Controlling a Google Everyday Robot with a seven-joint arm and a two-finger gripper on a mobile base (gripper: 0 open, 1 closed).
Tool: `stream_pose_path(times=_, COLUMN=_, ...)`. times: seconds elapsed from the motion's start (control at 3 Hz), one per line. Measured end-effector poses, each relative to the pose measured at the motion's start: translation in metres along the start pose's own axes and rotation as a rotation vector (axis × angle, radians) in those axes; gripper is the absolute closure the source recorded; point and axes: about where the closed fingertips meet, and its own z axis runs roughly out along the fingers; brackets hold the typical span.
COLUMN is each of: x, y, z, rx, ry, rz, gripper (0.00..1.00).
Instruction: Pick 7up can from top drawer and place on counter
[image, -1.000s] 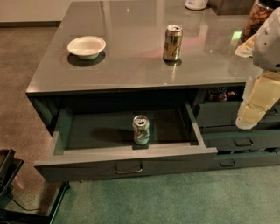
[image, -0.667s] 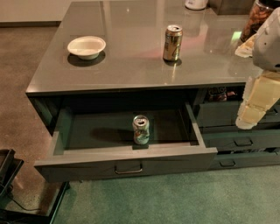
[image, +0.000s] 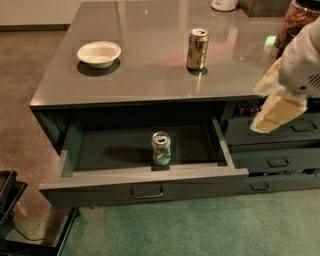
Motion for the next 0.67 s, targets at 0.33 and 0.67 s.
stream_pose_path(times=0.33, x=-0.010, y=0.004, z=0.047, rx=0.009, ry=-0.067, rz=0.074, gripper=0.66)
stream_pose_path(times=0.67, x=-0.020, y=0.007, z=0.102, rx=0.014, ry=-0.116, rz=0.164, gripper=0.89)
